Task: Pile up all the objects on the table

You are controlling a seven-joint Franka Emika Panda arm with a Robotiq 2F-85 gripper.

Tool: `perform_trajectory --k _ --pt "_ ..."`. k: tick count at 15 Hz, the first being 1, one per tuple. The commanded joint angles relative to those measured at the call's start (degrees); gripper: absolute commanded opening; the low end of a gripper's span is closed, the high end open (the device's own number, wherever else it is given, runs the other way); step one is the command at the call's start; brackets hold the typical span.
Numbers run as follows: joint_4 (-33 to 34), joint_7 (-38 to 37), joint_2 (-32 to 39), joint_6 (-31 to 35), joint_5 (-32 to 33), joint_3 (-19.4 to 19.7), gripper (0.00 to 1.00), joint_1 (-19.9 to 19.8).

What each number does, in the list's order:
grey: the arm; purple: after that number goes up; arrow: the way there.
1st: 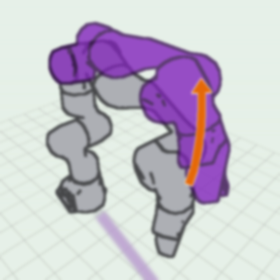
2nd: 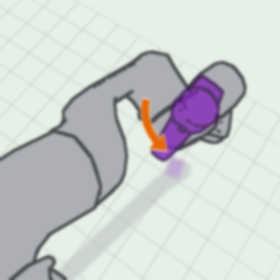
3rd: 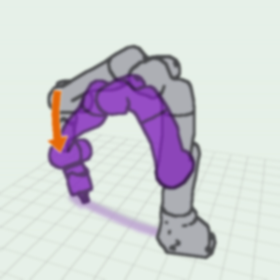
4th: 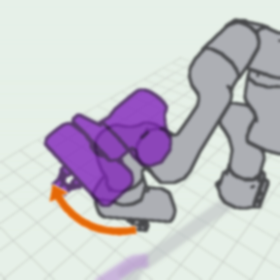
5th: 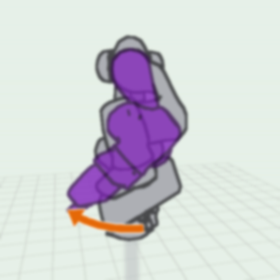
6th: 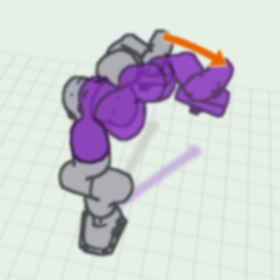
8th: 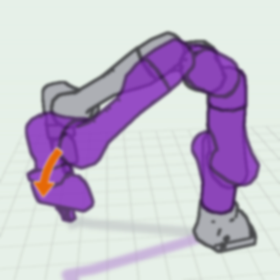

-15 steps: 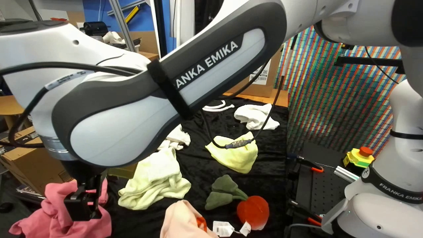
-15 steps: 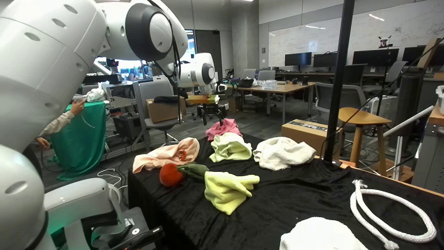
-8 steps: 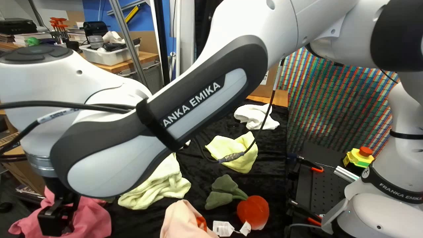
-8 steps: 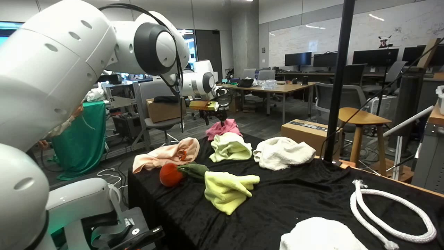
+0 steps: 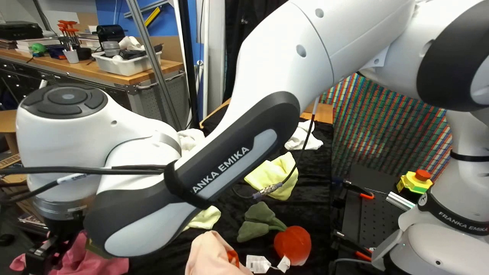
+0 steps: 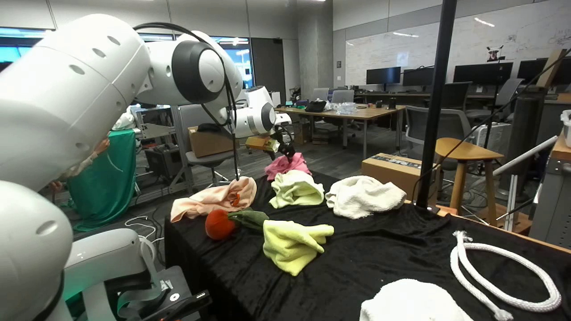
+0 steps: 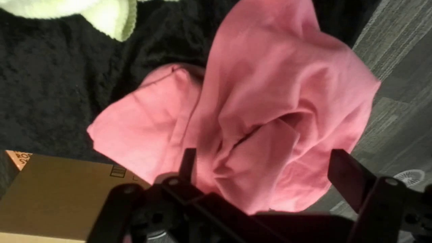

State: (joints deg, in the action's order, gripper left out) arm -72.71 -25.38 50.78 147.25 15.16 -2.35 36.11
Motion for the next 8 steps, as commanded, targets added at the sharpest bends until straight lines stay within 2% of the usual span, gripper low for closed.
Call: perform_trajectory --k 1,4,8 --pt "5.0 -0.5 3.6 -2.2 1.6 4.4 1.00 3.3" --pt "8.0 3.4 6.0 -9.1 1.4 4.3 1.00 3.6" --pt "13.1 4.5 9.4 -13.9 1.9 5.0 1.00 4.1"
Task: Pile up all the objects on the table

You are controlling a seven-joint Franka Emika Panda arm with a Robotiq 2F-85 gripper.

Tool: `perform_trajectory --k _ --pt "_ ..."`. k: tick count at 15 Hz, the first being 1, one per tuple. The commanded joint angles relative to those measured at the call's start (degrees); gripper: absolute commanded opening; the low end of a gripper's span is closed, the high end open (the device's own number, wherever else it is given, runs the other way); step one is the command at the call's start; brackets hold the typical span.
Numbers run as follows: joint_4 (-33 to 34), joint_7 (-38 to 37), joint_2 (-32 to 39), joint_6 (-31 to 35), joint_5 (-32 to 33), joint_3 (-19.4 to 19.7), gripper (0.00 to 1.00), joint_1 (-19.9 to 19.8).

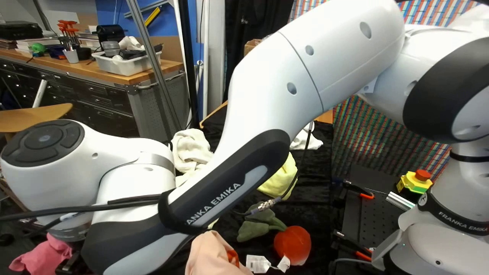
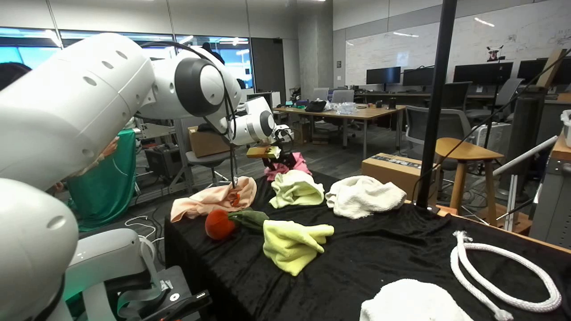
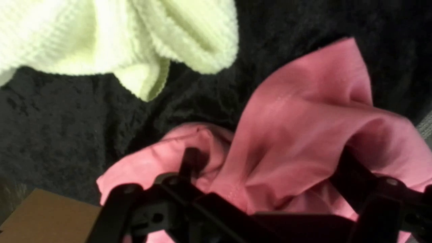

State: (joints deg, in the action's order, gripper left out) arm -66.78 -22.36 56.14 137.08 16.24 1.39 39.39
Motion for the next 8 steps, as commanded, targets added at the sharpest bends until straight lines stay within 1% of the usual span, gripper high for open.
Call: perform_trajectory --k 1,2,3,6,8 --pt "8.3 1.7 4.4 -4.7 0.7 1.2 1.00 0.8" --pt "9.6 2.0 5.0 -5.4 0.6 1.2 0.75 0.7" --pt "10.6 2.3 5.4 -6.1 0.6 1.1 0.75 0.7" --pt "13.0 2.9 6.0 -7.8 0.6 1.1 0.51 0.7" --pt "13.2 2.9 5.6 -8.4 0.7 0.9 0.36 0.5"
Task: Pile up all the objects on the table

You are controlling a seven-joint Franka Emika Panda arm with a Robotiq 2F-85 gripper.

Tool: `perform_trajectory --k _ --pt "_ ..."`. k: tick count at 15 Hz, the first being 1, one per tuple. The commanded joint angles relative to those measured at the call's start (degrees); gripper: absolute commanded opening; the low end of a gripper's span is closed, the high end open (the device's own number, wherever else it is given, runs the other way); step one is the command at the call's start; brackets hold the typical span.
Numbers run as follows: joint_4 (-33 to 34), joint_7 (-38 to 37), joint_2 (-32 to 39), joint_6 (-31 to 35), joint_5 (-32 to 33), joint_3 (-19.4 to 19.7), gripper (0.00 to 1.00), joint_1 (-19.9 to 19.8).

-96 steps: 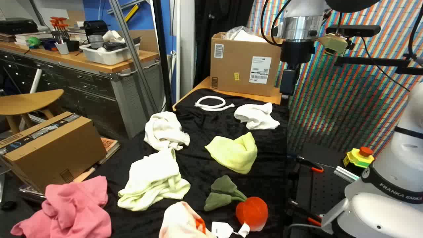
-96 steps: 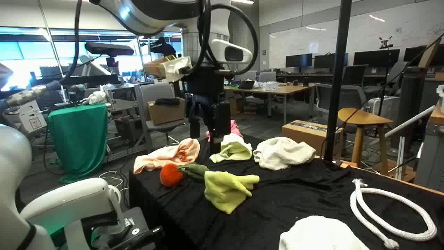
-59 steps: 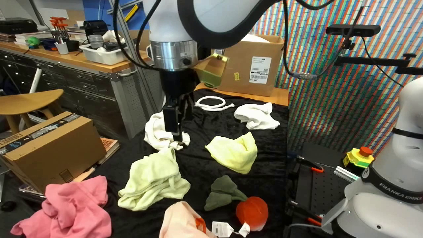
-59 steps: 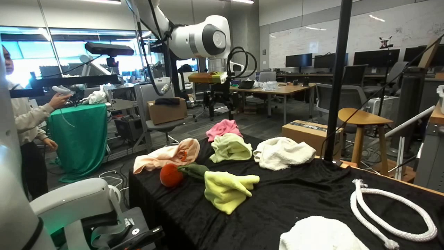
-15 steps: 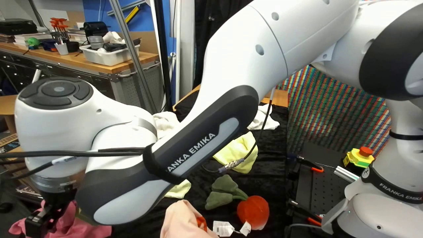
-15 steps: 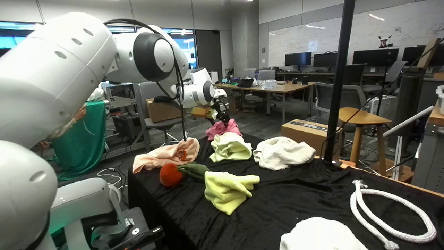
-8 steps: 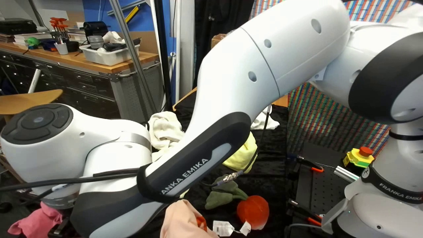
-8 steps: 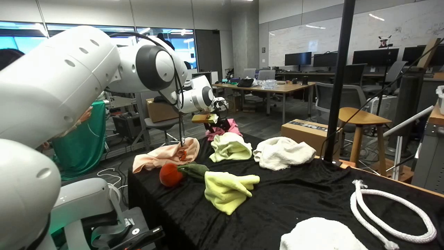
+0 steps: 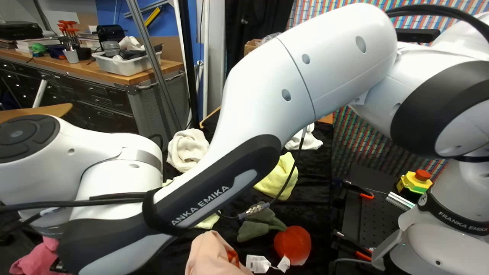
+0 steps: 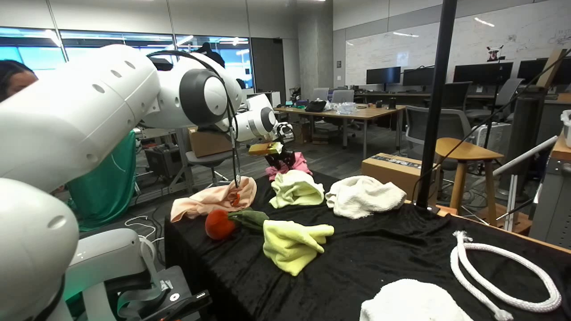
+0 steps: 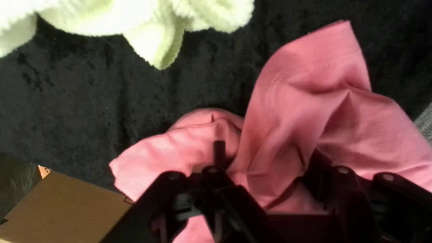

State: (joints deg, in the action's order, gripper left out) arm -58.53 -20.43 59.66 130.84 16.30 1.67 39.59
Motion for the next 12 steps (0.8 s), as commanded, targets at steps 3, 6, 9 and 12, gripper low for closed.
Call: perform_trajectory --k 3,6,9,12 --pt "5.3 2.8 1.5 -5.2 0.3 0.0 0.13 0.2" --pt "6.3 5.2 1.2 -9.6 -0.2 -0.7 0.04 -0.1" --pt "7.3 7.1 1.0 -13.0 -0.1 -0.7 0.07 -0.1" --pt "8.0 8.7 0.1 -14.7 0.2 -0.6 0.07 0.1"
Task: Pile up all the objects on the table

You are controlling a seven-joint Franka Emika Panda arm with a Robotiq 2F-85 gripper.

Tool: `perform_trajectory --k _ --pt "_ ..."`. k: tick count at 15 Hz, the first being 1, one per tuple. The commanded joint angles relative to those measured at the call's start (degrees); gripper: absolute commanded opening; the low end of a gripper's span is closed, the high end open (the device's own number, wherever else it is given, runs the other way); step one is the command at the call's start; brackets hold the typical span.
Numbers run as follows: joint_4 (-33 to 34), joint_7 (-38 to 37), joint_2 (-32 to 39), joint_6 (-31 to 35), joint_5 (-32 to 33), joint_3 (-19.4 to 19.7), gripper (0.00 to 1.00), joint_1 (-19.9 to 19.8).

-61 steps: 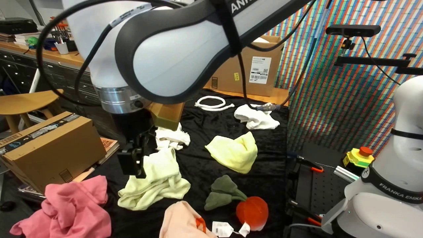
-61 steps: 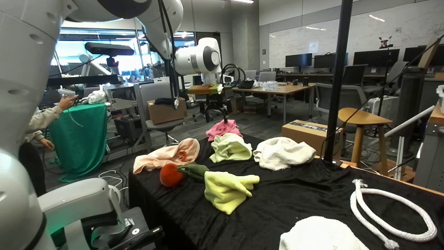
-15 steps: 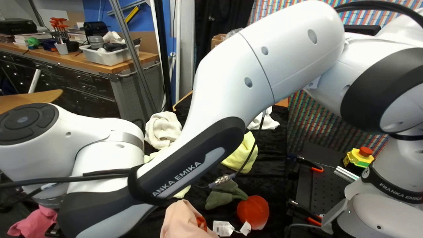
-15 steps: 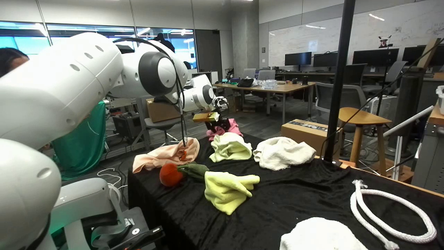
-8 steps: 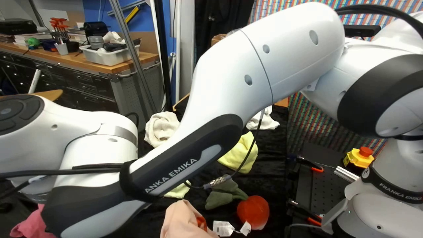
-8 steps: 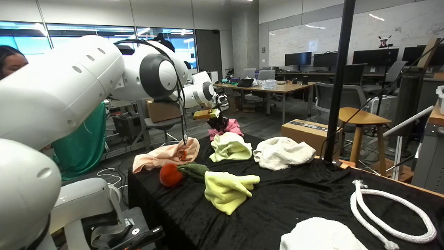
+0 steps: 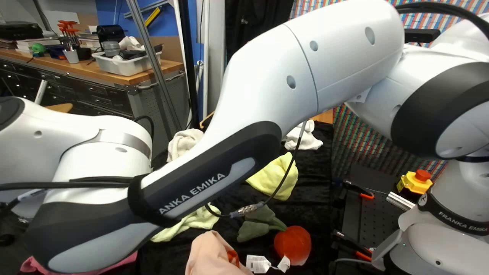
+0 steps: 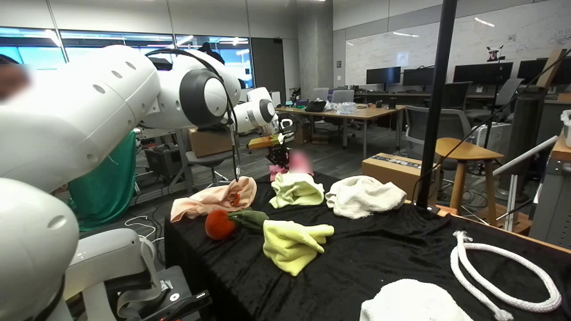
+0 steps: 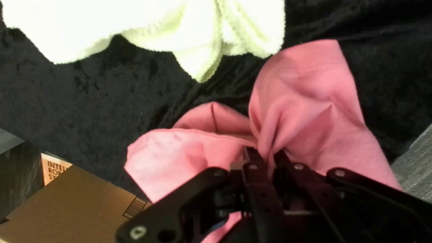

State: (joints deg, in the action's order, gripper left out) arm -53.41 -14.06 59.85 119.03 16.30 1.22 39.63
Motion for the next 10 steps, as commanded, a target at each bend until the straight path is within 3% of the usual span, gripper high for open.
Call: perform_trajectory --k 1,10 --pt "2.9 2.5 -0.7 -3.0 0.6 0.1 0.07 0.3" --pt "0.0 1.8 -9.5 -5.8 3.4 2.2 0.08 2.1"
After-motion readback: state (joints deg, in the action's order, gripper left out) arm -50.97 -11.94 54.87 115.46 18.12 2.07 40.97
